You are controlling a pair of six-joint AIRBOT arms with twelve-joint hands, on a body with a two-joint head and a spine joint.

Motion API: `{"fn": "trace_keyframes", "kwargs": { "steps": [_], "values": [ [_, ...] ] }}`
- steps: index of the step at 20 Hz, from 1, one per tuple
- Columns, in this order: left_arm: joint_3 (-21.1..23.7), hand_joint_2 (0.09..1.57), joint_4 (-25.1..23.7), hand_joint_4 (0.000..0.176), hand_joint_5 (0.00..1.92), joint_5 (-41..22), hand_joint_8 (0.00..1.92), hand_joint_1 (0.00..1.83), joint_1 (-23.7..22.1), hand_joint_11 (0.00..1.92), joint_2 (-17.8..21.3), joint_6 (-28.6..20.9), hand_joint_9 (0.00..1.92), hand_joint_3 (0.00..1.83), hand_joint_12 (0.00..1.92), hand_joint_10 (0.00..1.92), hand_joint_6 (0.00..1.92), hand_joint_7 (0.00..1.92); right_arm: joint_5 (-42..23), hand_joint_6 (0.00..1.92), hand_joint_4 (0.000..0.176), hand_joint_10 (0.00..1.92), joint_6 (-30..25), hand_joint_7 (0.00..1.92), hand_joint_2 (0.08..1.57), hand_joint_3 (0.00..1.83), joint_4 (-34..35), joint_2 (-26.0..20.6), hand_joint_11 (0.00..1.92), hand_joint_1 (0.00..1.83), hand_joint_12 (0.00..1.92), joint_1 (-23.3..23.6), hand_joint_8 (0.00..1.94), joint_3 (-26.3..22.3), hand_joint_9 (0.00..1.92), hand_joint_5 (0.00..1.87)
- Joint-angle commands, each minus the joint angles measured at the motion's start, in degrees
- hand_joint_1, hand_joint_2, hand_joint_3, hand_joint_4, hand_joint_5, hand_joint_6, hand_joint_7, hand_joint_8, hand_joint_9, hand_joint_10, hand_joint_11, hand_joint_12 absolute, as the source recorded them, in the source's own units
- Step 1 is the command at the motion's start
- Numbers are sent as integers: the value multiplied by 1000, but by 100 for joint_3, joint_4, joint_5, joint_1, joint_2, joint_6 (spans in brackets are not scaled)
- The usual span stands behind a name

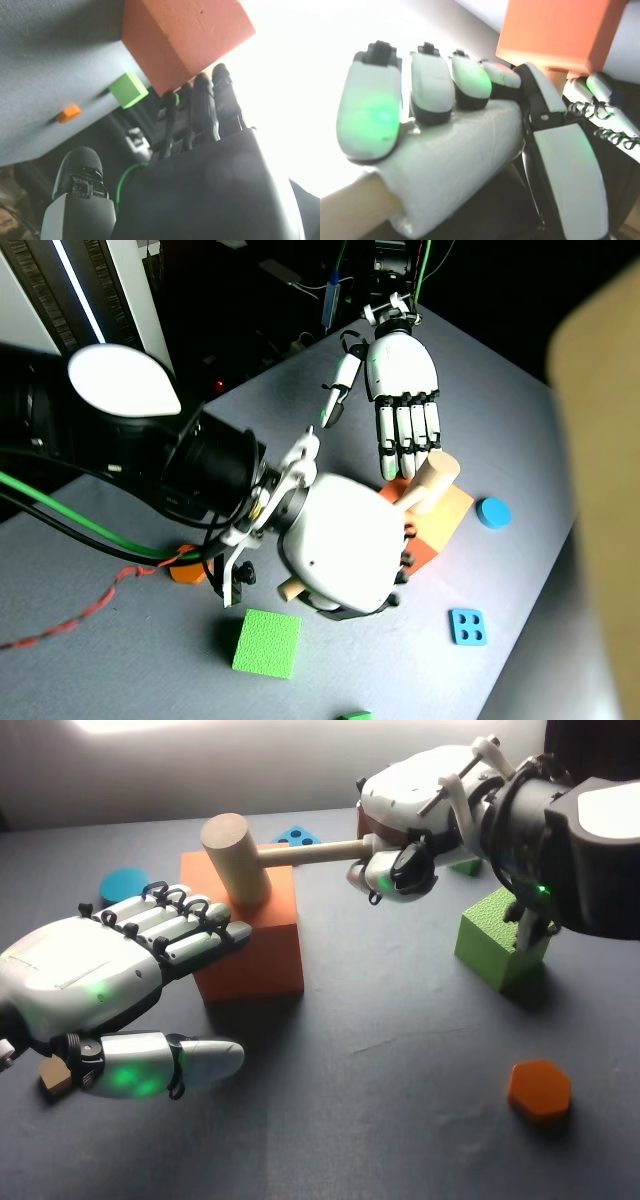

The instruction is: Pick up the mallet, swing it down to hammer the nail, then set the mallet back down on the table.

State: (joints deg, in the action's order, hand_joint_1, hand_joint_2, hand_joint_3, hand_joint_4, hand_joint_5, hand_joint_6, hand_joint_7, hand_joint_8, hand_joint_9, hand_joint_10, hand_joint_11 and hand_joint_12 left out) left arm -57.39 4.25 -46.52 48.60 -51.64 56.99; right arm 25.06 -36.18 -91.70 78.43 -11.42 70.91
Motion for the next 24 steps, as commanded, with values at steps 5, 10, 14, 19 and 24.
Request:
{"fn": "trace_keyframes", "kwargs": {
  "steps": [5,10,14,19,24],
  "values": [
    [-20,1182,6,0,100,-363,1,0,-61,0,0,-20,32,0,0,1,5,74,-26,1921,176,1921,-248,1491,1546,0,-256,-292,1808,538,1921,55,1941,-114,1608,1197],
    [-24,1179,6,0,90,-363,5,0,-68,0,1,-21,41,0,0,4,1,85,-313,1921,176,1921,-580,1481,1546,0,-488,-1282,1795,525,1921,259,1941,-897,1599,1203],
    [-26,1177,6,0,105,-363,7,0,-93,0,1,-21,50,0,0,10,9,87,-880,1921,176,1921,-579,1508,1568,4,-1627,-1860,1803,463,1921,52,1941,-1482,1616,1242],
    [-31,1177,6,0,91,-360,1,0,-165,0,35,-70,39,0,0,3,2,76,-1399,1921,176,1921,-553,1500,1558,0,-2458,-2069,1797,479,1921,-33,1941,-1752,1605,1238],
    [-3,1178,-50,0,69,-63,1,0,-538,0,205,-70,28,0,0,2,0,65,-1568,1921,176,1921,176,1464,1554,0,-2500,-1833,1781,481,1921,-225,1941,-1766,1578,1199]
  ]
}}
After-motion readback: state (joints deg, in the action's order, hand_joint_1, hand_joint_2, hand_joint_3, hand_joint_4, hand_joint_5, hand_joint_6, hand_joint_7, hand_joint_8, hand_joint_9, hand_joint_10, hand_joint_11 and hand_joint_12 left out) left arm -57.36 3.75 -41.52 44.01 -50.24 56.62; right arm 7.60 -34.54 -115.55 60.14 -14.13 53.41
